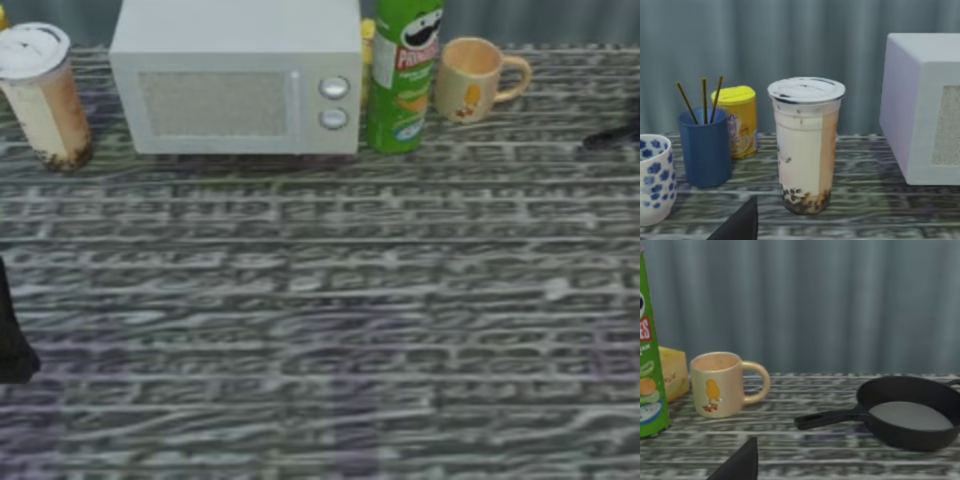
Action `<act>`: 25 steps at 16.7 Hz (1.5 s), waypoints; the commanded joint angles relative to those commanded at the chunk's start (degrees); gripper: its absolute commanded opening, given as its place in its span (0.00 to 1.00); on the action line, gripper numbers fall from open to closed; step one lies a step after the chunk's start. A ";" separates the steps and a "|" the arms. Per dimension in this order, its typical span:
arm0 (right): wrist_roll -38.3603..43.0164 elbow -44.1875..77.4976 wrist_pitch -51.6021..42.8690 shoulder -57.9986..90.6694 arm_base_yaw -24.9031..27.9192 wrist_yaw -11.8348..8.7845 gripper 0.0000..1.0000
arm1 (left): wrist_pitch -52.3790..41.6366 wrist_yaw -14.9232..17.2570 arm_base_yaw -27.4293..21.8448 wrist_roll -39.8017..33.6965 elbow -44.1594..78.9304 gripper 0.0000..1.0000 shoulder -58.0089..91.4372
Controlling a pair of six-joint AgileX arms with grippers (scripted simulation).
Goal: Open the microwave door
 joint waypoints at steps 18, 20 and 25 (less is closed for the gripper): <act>0.00 0.00 0.00 0.00 0.00 0.00 1.00 | -37.06 -9.59 -19.13 -17.36 69.57 1.00 68.25; 0.00 0.00 0.00 0.00 0.00 0.00 1.00 | -42.78 -11.01 -22.37 -20.35 82.35 1.00 79.88; 0.00 0.00 0.00 0.00 0.00 0.00 1.00 | -56.16 -14.36 -29.36 -26.50 108.07 1.00 105.06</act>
